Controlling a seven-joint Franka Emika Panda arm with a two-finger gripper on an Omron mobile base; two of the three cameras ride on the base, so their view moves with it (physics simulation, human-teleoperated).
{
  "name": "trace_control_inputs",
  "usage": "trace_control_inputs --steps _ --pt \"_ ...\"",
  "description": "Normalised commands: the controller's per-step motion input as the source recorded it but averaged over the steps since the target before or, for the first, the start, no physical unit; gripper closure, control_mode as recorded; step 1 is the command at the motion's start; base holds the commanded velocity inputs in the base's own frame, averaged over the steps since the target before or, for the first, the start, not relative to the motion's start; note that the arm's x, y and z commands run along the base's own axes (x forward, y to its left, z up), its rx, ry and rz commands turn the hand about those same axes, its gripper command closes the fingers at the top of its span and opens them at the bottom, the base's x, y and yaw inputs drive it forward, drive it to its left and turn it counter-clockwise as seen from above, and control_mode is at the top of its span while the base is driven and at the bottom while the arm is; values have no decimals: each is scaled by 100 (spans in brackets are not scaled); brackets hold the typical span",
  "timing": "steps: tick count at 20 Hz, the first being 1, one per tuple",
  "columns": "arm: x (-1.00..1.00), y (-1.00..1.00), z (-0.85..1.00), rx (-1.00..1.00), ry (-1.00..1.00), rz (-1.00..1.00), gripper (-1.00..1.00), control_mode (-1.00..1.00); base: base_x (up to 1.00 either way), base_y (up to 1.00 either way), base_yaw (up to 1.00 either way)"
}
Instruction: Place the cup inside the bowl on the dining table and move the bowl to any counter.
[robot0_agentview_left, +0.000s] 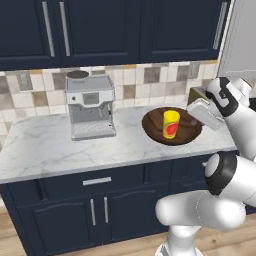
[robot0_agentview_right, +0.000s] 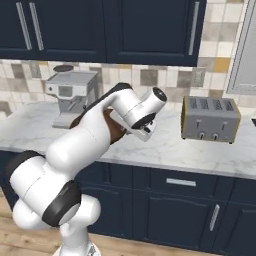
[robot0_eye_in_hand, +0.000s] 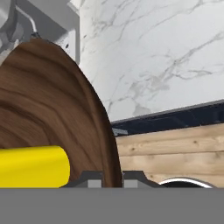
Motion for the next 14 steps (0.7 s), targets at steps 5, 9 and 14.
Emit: trace_control_inputs --steps 5,9,14 --pt "0 0 0 0 0 0 100 100 53 -15 0" --pt "0 0 0 0 0 0 100 100 31 -16 0" --pt "0 0 0 0 0 0 100 100 0 -8 0"
